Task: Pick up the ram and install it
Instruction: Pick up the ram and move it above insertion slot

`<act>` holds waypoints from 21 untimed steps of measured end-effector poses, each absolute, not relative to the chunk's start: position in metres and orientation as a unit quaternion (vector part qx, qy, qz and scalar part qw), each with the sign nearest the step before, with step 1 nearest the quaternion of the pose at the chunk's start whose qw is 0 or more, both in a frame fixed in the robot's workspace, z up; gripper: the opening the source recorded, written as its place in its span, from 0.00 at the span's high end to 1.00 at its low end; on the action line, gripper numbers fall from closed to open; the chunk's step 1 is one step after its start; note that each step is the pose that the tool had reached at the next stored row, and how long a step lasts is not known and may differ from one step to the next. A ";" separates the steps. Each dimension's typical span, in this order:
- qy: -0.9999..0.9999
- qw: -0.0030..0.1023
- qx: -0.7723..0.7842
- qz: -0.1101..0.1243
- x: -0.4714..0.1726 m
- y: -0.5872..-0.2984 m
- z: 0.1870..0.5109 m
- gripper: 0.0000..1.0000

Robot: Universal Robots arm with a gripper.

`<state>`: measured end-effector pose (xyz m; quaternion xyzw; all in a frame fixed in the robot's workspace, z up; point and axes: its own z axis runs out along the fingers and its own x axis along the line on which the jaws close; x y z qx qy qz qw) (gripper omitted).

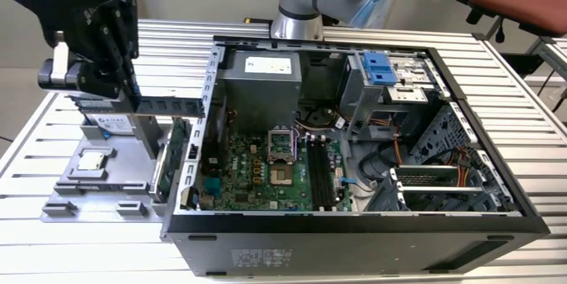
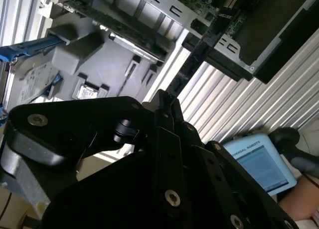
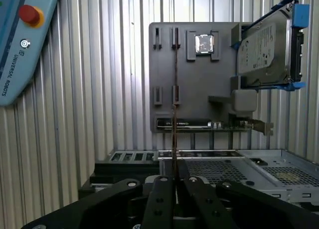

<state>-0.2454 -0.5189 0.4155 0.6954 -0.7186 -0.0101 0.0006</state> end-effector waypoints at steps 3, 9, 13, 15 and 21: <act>-0.719 0.001 0.695 -0.010 -0.234 -0.519 0.416 1.00; -0.719 0.001 0.695 -0.010 -0.211 -0.519 0.416 1.00; -0.719 0.001 0.695 -0.010 -0.196 -0.519 0.416 1.00; -0.719 0.001 0.695 -0.010 -0.189 -0.519 0.416 1.00; -0.720 0.001 0.694 -0.010 -0.170 -0.519 0.416 1.00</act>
